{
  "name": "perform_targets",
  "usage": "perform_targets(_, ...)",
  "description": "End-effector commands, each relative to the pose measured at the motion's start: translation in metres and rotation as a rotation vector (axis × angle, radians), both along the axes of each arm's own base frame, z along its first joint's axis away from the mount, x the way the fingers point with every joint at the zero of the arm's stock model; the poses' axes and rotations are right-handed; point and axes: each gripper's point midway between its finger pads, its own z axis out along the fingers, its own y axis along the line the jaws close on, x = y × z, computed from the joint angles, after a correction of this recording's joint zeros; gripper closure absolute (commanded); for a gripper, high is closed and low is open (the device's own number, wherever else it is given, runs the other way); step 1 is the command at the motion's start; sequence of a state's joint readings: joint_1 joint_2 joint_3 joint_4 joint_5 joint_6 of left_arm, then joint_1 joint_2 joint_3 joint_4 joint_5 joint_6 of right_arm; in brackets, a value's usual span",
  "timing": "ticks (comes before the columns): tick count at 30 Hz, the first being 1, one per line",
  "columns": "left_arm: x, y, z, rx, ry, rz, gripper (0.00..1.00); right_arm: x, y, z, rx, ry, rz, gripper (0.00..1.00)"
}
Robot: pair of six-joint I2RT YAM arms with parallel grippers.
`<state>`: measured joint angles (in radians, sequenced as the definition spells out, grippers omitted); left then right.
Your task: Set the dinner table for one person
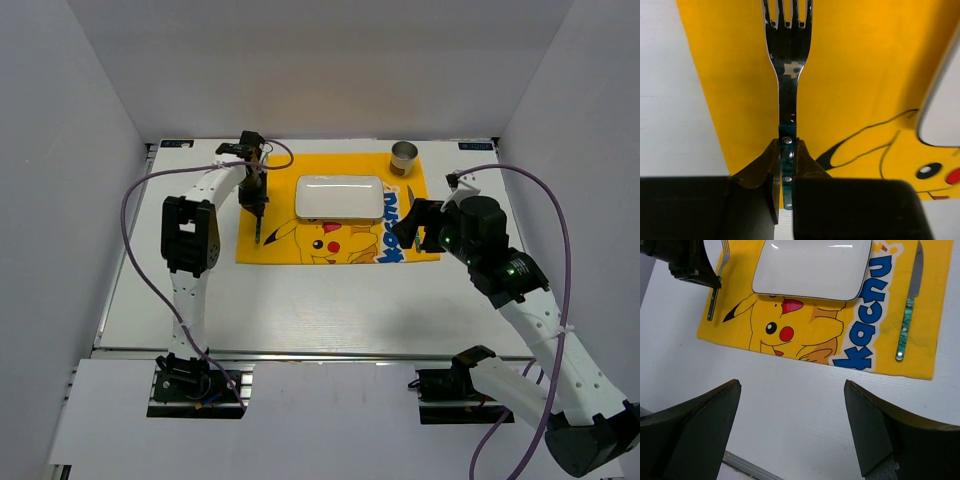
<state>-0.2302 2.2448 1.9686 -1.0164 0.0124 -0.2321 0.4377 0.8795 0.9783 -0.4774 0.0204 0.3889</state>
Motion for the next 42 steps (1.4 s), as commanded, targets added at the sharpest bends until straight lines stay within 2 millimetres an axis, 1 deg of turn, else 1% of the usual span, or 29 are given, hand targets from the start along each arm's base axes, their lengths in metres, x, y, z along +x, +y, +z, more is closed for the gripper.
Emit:
perform_targets(1, -0.002, 0.005, 0.012, 0.066, -0.001, -0.025, 1.00, -0.003, -0.012, 0.022, -0.023, -0.060, -0.033, 0.11)
perform_targets(2, -0.002, 0.001, 0.010, 0.069, 0.000, -0.031, 1.00, -0.003, -0.014, 0.021, -0.024, -0.059, -0.037, 0.11)
perform_targets(7, 0.000, -0.004, -0.001, 0.046, 0.008, -0.037, 1.00, -0.005, -0.016, 0.017, -0.031, -0.052, -0.041, 0.11)
perform_targets(8, -0.002, -0.010, -0.003, 0.038, 0.015, -0.052, 1.00, -0.005, -0.015, 0.016, -0.033, -0.048, -0.038, 0.11)
perform_targets(10, -0.001, -0.011, -0.006, 0.036, 0.014, -0.051, 1.00, -0.005, -0.014, 0.014, -0.033, -0.041, -0.035, 0.11)
perform_targets(16, 0.002, -0.013, -0.005, 0.028, 0.003, -0.043, 1.00, -0.003, -0.013, 0.012, -0.030, -0.036, -0.033, 0.11)
perform_targets(20, 0.001, -0.013, -0.007, 0.023, 0.009, -0.036, 1.00, -0.003, -0.011, 0.010, -0.029, -0.032, -0.029, 0.11)
perform_targets(21, 0.000, -0.017, -0.007, 0.024, 0.007, -0.043, 1.00, -0.003, -0.011, 0.011, -0.029, -0.032, -0.029, 0.11)
perform_targets(29, -0.006, -0.017, -0.016, 0.021, 0.035, -0.035, 1.00, -0.004, -0.010, 0.009, -0.024, -0.029, -0.025, 0.11)
perform_targets(32, -0.009, -0.015, -0.017, 0.028, 0.041, -0.025, 0.99, -0.003, -0.010, 0.009, -0.022, -0.029, -0.023, 0.11)
perform_targets(34, -0.010, -0.013, -0.019, 0.037, 0.045, -0.018, 0.90, -0.004, -0.010, 0.011, -0.024, -0.034, -0.021, 0.11)
perform_targets(35, -0.011, -0.013, -0.019, 0.038, 0.046, -0.015, 0.83, -0.004, -0.010, 0.011, -0.022, -0.033, -0.020, 0.11)
perform_targets(37, -0.010, -0.012, -0.017, 0.043, 0.040, -0.003, 0.77, -0.004, -0.011, 0.014, -0.021, -0.037, -0.022, 0.11)
perform_targets(38, -0.010, -0.012, -0.016, 0.043, 0.038, -0.001, 0.73, -0.005, -0.010, 0.014, -0.020, -0.039, -0.018, 0.11)
perform_targets(39, -0.010, -0.012, -0.014, 0.043, 0.035, 0.002, 0.66, -0.005, -0.010, 0.014, -0.024, -0.039, -0.018, 0.11)
perform_targets(41, -0.011, -0.012, -0.012, 0.040, 0.029, 0.005, 0.61, -0.006, -0.011, 0.016, -0.022, -0.041, -0.018, 0.11)
perform_targets(42, -0.012, -0.011, -0.008, 0.040, 0.025, 0.006, 0.56, -0.007, -0.011, 0.018, -0.020, -0.047, -0.018, 0.11)
